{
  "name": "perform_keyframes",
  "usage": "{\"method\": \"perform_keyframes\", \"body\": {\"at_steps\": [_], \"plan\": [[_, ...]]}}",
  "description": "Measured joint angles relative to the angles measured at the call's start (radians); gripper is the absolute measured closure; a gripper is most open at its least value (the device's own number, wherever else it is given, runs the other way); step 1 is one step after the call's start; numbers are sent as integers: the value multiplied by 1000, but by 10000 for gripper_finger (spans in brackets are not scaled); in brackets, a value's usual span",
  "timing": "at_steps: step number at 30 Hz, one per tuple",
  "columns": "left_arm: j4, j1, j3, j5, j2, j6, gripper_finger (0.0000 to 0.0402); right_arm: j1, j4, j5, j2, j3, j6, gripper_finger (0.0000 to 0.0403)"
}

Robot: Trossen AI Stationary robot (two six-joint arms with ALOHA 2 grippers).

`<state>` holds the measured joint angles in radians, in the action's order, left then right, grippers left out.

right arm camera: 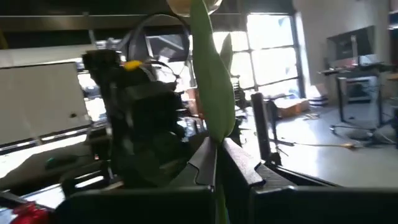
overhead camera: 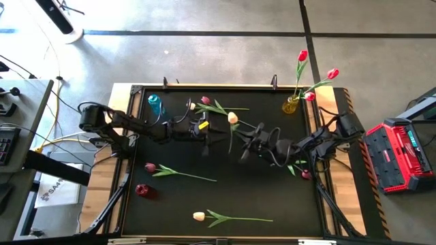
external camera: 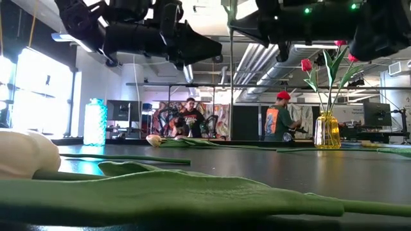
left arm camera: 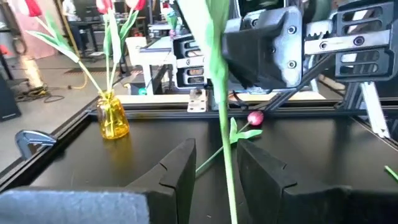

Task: Sort flowers into vase by color
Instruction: Put the middle white tulip into the blue vase

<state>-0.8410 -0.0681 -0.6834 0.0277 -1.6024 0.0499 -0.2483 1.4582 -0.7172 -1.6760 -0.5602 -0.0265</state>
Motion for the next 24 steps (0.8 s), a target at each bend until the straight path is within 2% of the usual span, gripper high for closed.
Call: {"method": "perform_keyframes", "body": {"at_steps": [9, 13, 24], "plan": [[-3, -17, 0, 115, 0, 32, 298, 67, -79, 258, 0, -50, 15, 403], [-19, -17, 0, 184, 0, 33, 298, 80, -132, 273, 0, -68, 16, 403], [-27, -17, 0, 173, 0, 30, 307, 69, -126, 261, 0, -75, -18, 403]]}}
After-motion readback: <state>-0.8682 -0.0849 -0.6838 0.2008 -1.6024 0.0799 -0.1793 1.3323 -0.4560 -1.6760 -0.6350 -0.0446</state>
